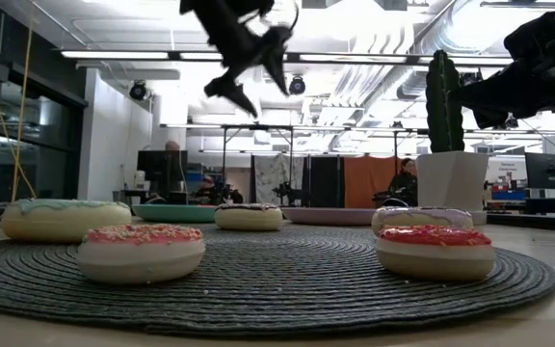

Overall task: Pick & Place donuts
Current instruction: Put the small pink donut on the green plate

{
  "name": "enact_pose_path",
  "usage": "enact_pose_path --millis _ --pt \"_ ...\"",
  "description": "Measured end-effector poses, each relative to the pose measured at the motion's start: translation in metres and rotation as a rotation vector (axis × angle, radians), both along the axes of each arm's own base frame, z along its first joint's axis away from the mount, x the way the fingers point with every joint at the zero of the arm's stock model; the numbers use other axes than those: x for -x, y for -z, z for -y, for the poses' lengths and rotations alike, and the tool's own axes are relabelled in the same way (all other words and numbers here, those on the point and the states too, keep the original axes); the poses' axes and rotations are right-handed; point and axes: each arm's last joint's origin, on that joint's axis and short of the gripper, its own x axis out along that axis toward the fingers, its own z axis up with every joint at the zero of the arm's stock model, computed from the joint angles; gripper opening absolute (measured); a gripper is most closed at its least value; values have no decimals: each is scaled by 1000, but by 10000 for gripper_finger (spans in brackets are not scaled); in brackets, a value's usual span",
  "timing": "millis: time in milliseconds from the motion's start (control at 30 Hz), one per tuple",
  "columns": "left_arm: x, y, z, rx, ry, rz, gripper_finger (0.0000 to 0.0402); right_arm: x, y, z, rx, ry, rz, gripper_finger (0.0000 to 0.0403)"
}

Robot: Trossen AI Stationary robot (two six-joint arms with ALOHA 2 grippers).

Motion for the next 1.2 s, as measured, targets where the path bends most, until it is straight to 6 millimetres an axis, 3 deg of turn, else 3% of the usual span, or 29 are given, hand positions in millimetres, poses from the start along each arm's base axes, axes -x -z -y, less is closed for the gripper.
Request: enact_pose_path --millis 333,700,1000,1200 --pt "-19 -5 81 -23 258 3 344 0 0 0 0 0 0 0" --pt "-36 18 154 -7 455 -46 343 0 0 0 0 0 0 0" --pt "-34 31 204 105 451 -84 293 0 0 0 0 0 -2 0" --pt "-27 43 236 344 244 -157 272 0 1 0 -1 0 -8 0"
